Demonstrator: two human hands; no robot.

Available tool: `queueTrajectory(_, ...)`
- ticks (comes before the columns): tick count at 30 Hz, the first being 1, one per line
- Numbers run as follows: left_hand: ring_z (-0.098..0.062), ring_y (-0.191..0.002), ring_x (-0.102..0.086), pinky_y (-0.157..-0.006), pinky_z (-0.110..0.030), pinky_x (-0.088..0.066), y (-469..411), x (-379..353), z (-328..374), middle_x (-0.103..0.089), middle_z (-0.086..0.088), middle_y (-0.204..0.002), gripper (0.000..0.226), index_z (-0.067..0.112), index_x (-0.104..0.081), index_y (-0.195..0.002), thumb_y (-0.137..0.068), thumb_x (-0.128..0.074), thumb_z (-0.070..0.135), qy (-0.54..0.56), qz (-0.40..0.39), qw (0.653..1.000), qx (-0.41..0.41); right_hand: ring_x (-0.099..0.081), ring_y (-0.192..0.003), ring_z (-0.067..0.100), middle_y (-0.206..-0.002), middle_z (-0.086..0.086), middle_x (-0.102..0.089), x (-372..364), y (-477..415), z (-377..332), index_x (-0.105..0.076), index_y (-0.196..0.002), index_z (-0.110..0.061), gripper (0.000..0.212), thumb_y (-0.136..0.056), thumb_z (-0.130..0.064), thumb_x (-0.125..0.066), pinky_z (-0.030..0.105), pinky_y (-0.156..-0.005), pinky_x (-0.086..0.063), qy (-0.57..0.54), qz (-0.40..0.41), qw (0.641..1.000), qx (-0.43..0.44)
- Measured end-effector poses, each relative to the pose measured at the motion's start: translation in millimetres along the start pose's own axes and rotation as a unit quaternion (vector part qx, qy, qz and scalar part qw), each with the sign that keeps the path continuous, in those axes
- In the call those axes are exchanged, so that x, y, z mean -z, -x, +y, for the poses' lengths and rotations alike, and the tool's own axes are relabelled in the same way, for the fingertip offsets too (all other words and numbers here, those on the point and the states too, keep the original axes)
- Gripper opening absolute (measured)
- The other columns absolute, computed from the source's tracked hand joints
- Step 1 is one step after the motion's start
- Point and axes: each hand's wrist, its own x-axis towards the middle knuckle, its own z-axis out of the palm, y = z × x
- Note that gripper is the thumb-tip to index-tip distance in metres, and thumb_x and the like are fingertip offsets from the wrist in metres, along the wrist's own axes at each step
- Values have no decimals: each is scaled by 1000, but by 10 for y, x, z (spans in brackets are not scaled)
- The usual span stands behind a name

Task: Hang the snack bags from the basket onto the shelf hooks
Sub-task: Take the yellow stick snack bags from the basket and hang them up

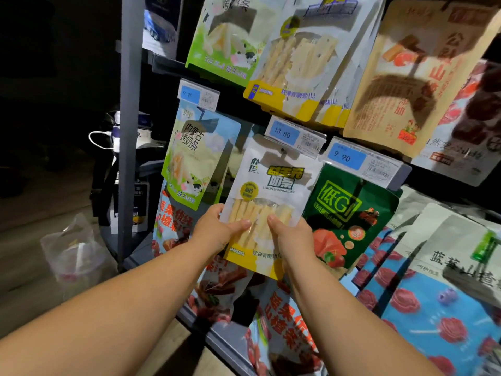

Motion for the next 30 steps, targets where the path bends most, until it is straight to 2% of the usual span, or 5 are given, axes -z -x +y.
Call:
queueTrajectory(11,-31,-122,-51,-101,-42,-45,25,-179,12,-49,-11,-138,77,14,-45,-136,-75,-82,44,-80,61,995,18,-63,-103,25,-105,4,-68,167,22,2,-67,-113,-13,43,-86,-47,-71,36,-86,-50,183,10,983,-17)
queueTrajectory(16,-33,-131,-40,-106,-40,-37,178,-330,117,-34,-14,-145,81,13,-38,-141,-77,-82,38,-76,98,992,29,-55,-72,23,-70,1,-56,381,154,23,-53,-70,-16,39,-89,-48,-67,34,-66,-42,240,30,970,-35)
queueTrajectory(20,-34,-129,-41,-104,-41,-37,363,-551,216,-45,-14,-139,76,10,-38,-134,-76,-82,34,-79,112,990,14,-62,-70,24,-64,2,-64,674,323,5,-60,-65,-15,41,-89,-47,-67,34,-77,-53,219,39,974,-52)
queueTrajectory(25,-34,-108,-58,-95,-43,-47,698,-1080,378,-60,-13,-113,50,16,-43,-102,-76,-83,32,-102,3,994,-32,-72,-77,33,-73,7,-73,1252,563,24,-62,-64,-19,49,-61,-68,-65,55,-78,-57,156,77,982,-75)
queueTrajectory(30,-32,-92,-62,-76,-34,-44,1229,-1791,585,-57,-5,-82,38,19,-42,-82,-81,-79,24,-140,-171,974,-54,-63,-66,8,-73,3,-67,2064,1041,-184,-54,-66,-17,35,-91,-39,-66,22,-59,-44,221,142,961,-85)
